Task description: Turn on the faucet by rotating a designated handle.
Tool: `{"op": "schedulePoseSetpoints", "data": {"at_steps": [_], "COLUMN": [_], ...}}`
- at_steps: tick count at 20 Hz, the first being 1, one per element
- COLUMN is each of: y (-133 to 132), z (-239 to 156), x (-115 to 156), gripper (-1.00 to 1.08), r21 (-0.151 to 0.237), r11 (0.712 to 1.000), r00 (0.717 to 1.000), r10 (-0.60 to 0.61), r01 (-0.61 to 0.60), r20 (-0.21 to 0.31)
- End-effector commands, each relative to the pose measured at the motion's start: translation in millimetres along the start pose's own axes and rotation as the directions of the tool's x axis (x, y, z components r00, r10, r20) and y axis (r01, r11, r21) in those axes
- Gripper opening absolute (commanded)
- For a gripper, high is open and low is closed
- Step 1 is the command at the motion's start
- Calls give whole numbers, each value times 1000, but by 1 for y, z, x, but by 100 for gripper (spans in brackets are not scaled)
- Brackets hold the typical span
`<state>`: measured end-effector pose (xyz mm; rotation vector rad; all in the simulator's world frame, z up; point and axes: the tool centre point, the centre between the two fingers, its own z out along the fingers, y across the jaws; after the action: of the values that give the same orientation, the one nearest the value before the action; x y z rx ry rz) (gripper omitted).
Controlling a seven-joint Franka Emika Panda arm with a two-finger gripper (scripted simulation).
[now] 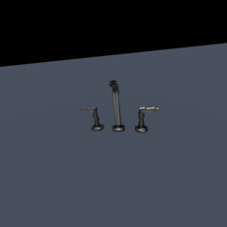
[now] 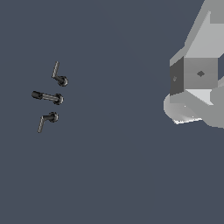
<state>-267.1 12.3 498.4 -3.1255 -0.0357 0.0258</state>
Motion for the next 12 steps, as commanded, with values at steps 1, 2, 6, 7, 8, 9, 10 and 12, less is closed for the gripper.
{"op": "schedulePoseSetpoints", "data": {"at_steps": [1,2,6,7,8,9,10,12], "y": [0,0,-1,-2,-3,-4,-5,-7], "z": [0,0,4,5,7,9,12,18], "x": [0,0,3,5,6,8,11,16], "gripper": [-100,-100,-100,-100,-100,-100,-100,-100], "r21": [0,0,0,0,0,0,1,1], "r11": [1000,1000,1000,1000,999,999,999,997], "r00": [1000,1000,1000,1000,999,999,999,997], "r10": [0,1,16,23,32,42,53,79], "r01": [0,-1,-16,-23,-32,-42,-53,-79], "r20": [0,0,0,0,0,-1,-1,-1]}}
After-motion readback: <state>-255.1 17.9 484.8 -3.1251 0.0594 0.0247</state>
